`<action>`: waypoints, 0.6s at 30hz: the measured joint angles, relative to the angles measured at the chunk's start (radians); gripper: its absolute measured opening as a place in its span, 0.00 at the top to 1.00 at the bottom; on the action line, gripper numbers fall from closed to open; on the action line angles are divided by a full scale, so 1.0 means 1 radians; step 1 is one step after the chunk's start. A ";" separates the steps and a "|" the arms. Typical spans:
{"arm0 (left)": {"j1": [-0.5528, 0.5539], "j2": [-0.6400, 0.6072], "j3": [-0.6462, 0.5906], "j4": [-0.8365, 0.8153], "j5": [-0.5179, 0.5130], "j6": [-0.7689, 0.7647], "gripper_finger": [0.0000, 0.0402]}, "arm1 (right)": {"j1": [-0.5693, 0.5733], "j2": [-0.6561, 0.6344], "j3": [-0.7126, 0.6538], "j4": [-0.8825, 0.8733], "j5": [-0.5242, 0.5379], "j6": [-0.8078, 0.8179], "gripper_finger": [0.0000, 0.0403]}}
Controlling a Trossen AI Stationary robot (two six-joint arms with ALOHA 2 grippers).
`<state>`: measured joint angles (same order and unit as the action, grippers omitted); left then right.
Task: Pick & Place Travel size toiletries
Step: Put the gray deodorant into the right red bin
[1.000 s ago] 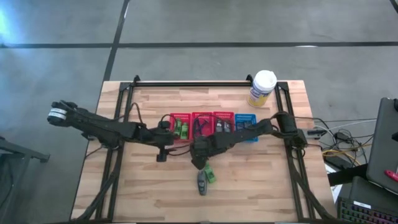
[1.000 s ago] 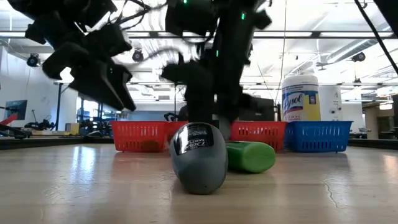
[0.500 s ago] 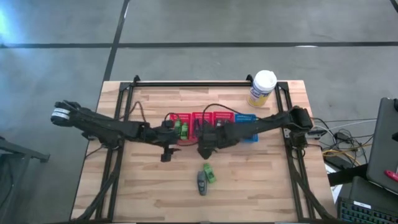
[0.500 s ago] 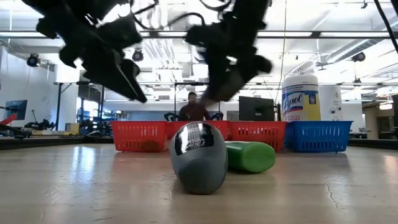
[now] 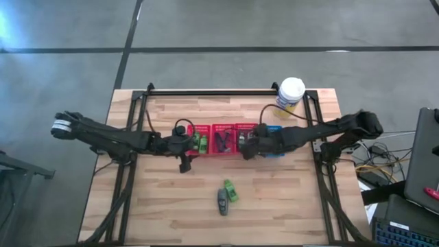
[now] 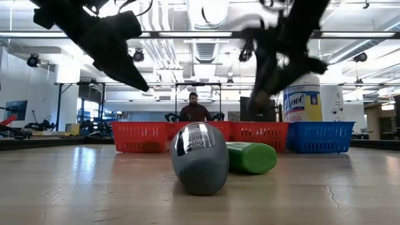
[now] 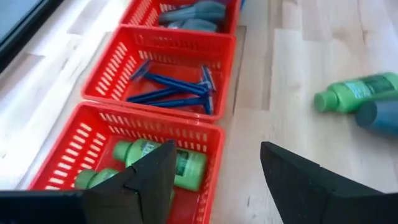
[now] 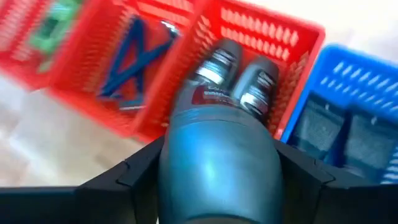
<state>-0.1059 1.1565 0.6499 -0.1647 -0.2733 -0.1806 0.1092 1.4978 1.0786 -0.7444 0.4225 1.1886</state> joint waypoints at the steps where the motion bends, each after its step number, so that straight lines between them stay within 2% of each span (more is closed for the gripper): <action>1: 0.000 -0.007 0.002 -0.002 -0.005 -0.011 0.41 | -0.008 -0.004 -0.032 0.026 -0.001 0.028 0.43; 6: 0.000 -0.037 0.002 -0.008 -0.037 -0.028 0.41 | -0.034 0.003 -0.115 0.171 0.006 0.102 0.46; 9: 0.005 -0.046 0.002 -0.046 -0.039 -0.028 0.41 | -0.047 0.035 -0.124 0.203 0.053 0.124 0.46; 13: 0.007 -0.050 -0.001 -0.131 -0.013 -0.031 0.41 | -0.059 0.076 -0.098 0.198 0.052 0.087 0.39; 18: 0.008 -0.050 -0.001 -0.149 0.043 -0.016 0.41 | -0.081 0.160 -0.041 0.196 0.049 0.024 0.25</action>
<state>-0.0981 1.1061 0.6487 -0.3141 -0.2307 -0.1964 0.0278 1.6577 1.0381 -0.5483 0.4713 1.2125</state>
